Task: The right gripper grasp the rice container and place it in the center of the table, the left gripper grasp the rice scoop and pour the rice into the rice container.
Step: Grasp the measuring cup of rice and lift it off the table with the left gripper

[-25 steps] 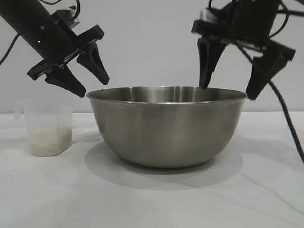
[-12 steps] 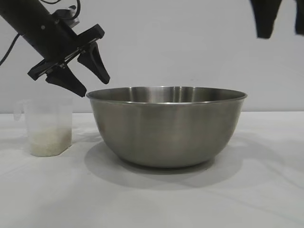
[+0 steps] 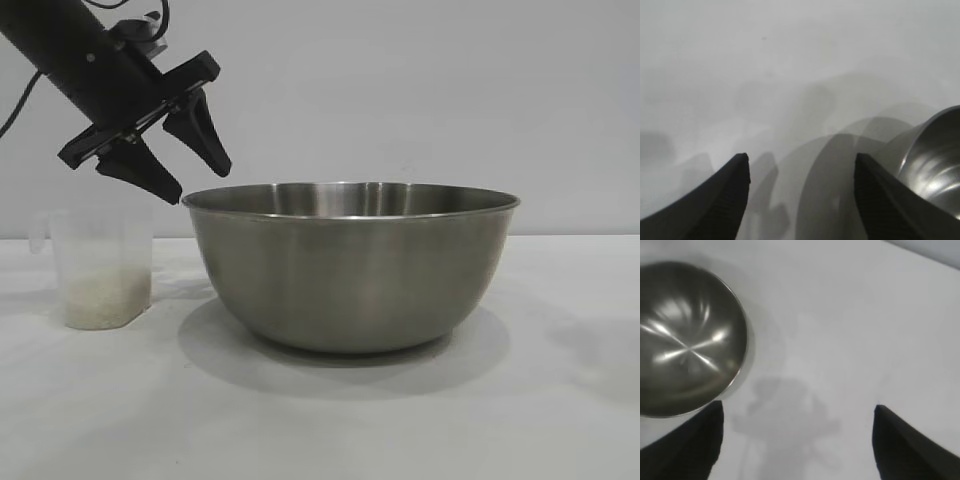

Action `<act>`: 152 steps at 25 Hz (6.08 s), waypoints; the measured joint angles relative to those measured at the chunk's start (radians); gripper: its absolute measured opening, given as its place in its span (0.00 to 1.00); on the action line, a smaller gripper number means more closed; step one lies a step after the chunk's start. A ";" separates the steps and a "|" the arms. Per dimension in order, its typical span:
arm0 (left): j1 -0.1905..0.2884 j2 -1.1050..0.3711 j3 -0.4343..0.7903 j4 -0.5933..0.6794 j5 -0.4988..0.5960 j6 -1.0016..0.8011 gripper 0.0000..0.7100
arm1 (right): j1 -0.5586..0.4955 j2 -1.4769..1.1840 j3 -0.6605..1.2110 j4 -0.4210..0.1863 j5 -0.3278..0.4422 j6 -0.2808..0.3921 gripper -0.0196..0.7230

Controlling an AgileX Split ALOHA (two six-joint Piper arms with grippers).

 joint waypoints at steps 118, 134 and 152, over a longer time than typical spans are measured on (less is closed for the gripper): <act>0.090 -0.329 0.000 0.974 0.642 -0.632 0.56 | -0.256 -1.196 0.946 -0.003 -0.116 0.122 0.76; 0.090 -0.329 0.000 1.025 -0.047 -0.705 0.56 | -0.256 -1.196 0.946 -0.002 -0.116 0.122 0.76; 0.090 -0.329 0.083 1.046 -0.601 -0.705 0.56 | -0.256 -1.196 0.946 -0.002 -0.116 0.122 0.76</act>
